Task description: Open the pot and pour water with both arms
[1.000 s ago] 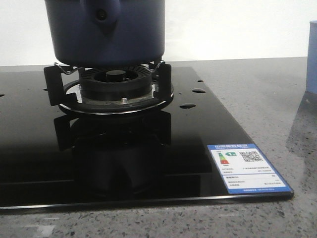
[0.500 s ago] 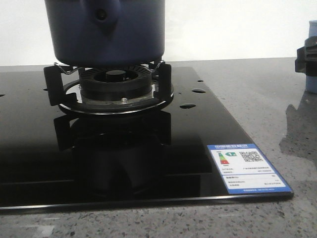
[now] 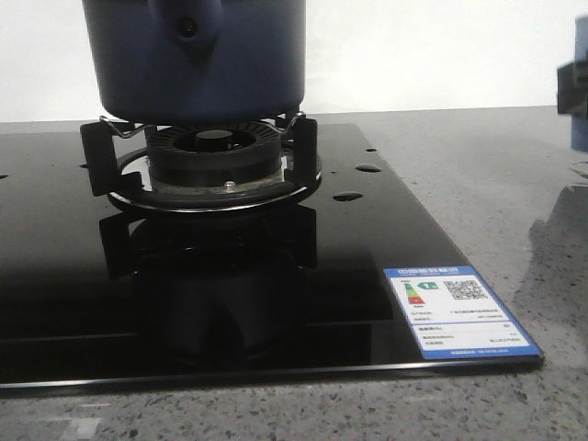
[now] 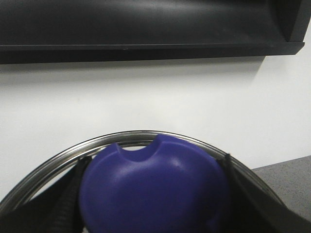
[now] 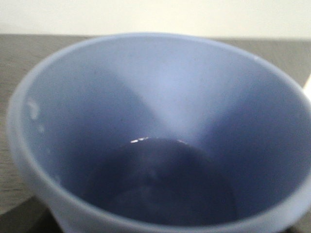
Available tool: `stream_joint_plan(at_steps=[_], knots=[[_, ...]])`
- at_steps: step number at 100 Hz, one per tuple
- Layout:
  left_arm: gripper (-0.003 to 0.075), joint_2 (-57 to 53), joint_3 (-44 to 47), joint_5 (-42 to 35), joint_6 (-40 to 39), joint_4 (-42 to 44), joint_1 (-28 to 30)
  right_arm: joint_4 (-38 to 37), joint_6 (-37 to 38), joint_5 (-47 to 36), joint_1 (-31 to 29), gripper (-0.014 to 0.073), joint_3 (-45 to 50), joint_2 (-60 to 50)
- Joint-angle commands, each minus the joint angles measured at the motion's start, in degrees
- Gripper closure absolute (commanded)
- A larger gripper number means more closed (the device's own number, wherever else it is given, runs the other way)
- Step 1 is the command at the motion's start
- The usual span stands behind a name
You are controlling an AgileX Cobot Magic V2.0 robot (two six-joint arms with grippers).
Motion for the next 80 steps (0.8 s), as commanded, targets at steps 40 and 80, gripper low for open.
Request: stream_joint_plan(at_steps=[40, 80], knots=[[0.0385, -1.49, -2.14, -6.17, 0.11, -0.23, 0.15, -17.61, -0.13, 24.26, 14.92, 0.0358, -24.6, -7.7], [0.0385, -1.49, -2.14, -6.17, 0.11, -0.23, 0.15, -41.17, -0.77, 43.45, 26.54, 0.0358, -44.98, 3.7]])
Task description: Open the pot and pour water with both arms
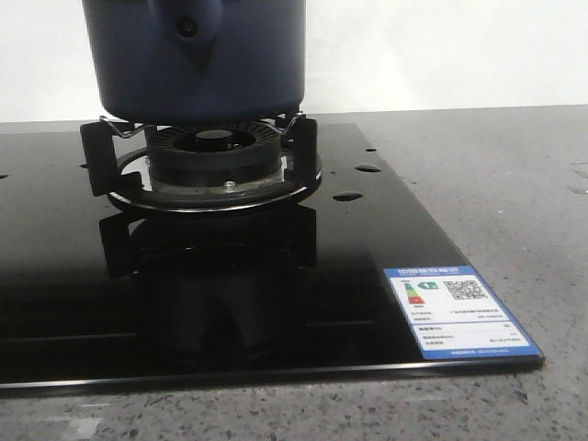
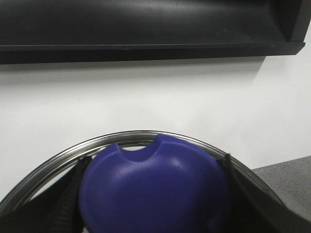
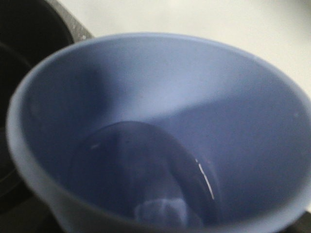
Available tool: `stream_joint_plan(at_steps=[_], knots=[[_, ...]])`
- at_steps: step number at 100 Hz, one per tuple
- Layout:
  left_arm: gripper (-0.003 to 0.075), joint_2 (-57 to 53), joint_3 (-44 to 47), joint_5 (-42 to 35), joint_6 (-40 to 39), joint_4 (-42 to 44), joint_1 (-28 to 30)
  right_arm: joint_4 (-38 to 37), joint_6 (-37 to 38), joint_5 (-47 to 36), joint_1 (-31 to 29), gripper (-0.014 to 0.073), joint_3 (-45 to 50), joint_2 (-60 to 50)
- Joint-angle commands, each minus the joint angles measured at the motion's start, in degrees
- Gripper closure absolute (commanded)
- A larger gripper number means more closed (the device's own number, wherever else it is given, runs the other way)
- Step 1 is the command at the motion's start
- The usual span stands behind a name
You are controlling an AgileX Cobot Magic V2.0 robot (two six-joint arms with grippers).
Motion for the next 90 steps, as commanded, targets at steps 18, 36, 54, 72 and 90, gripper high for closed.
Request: stream_joint_plan(at_steps=[18, 36, 54, 72, 90], knots=[[0.0385, -1.49, -2.14, -6.17, 0.11, -0.23, 0.05, -12.53, -0.55, 3.37, 5.19, 0.0358, -13.17, 6.91], [0.0385, -1.49, -2.14, -6.17, 0.11, -0.23, 0.05, -24.82, -0.55, 3.35, 7.73, 0.0358, -14.64, 10.01], [0.0385, -1.49, -2.14, -5.92, 0.11, -0.23, 0.05, -33.8, -0.55, 3.19, 8.5, 0.0358, -14.64, 11.83], [0.0385, -1.49, -2.14, -5.92, 0.11, -0.23, 0.05, -41.98, -0.55, 3.12, 8.5, 0.0358, -14.64, 13.08], [0.0385, -1.49, -2.14, -5.92, 0.11, -0.23, 0.05, -49.85, -0.55, 0.91, 8.5, 0.0358, -14.64, 13.42]])
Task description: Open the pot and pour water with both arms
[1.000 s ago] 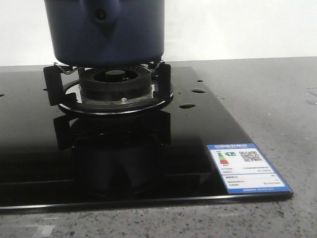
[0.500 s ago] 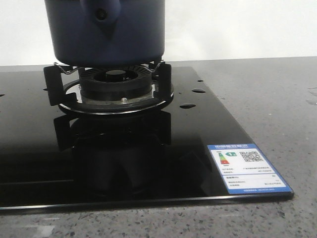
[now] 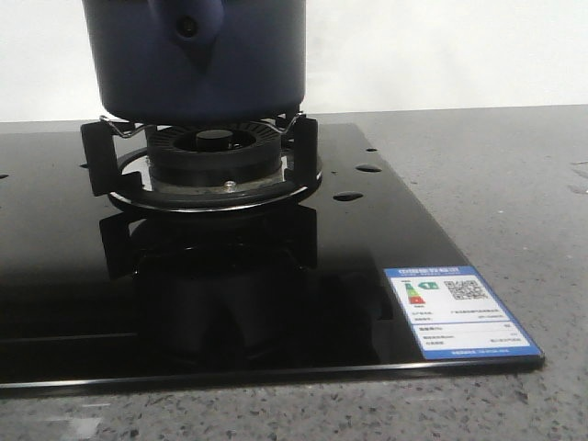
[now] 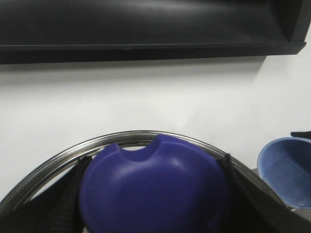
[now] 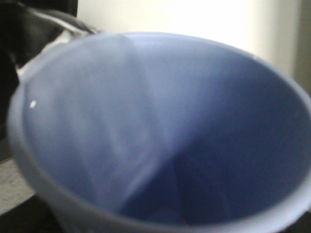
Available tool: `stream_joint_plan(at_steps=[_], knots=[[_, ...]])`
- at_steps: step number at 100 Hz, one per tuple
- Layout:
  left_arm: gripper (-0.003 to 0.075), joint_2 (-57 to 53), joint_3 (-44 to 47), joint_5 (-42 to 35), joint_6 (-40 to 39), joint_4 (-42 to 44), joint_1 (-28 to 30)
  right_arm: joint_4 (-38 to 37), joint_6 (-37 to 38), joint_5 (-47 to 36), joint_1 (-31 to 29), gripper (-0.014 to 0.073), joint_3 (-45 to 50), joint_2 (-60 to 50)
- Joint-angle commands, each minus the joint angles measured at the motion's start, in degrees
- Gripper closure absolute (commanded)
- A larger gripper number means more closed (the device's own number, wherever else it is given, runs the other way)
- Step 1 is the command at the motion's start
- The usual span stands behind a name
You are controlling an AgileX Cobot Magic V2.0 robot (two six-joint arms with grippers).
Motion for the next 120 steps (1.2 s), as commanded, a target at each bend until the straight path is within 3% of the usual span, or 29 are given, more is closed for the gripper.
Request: stream_joint_plan(at_steps=[1, 72, 120], knots=[[0.0385, -1.49, -2.14, -5.92, 0.11, -0.33, -0.07, -7.6, -0.24, -3.9, 0.01, 0.0358, -2.53, -2.73], [0.0385, -1.49, -2.14, -5.92, 0.11, -0.33, -0.07, -33.02, -0.24, -7.79, 0.01, 0.0359, -2.62, -2.84], [0.0385, -1.49, -2.14, -5.92, 0.11, -0.33, -0.07, -33.96, 2.88, -8.47, 0.01, 0.036, -7.04, -3.33]])
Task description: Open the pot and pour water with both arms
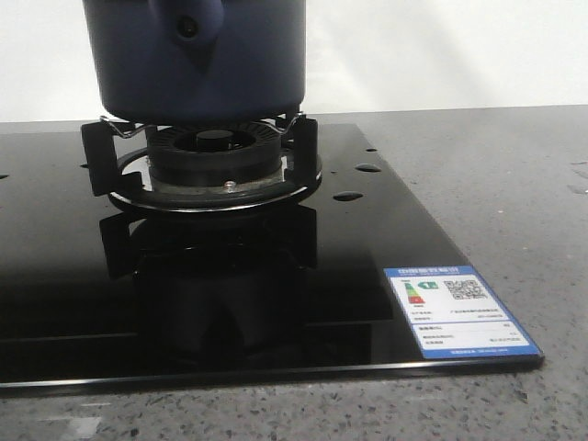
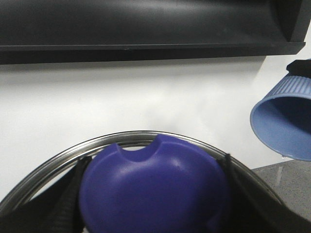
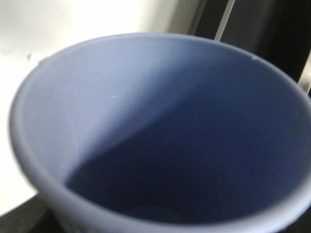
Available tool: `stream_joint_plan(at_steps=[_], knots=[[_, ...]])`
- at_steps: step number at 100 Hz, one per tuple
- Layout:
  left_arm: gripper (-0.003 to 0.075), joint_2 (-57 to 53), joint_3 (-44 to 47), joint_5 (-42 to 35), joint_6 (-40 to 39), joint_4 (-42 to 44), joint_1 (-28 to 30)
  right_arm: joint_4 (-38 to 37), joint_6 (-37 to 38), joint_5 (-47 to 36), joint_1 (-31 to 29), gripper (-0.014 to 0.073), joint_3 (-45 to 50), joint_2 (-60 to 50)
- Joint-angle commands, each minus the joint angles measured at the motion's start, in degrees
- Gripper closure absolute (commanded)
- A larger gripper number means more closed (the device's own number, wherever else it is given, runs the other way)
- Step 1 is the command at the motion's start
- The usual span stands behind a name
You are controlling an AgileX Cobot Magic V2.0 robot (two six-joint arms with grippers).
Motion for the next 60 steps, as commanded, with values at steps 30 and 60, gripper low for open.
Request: stream_joint_plan(at_steps=[30, 60], knots=[[0.0385, -1.49, -2.14, -5.92, 0.11, -0.33, -0.07, 3.24, 7.76, 3.02, 0.01, 0.036, -2.29, -3.38], [0.0385, -1.49, -2.14, -5.92, 0.11, -0.33, -0.07, 28.48, 15.76, 18.3, -0.26, 0.036, -2.29, -3.84]])
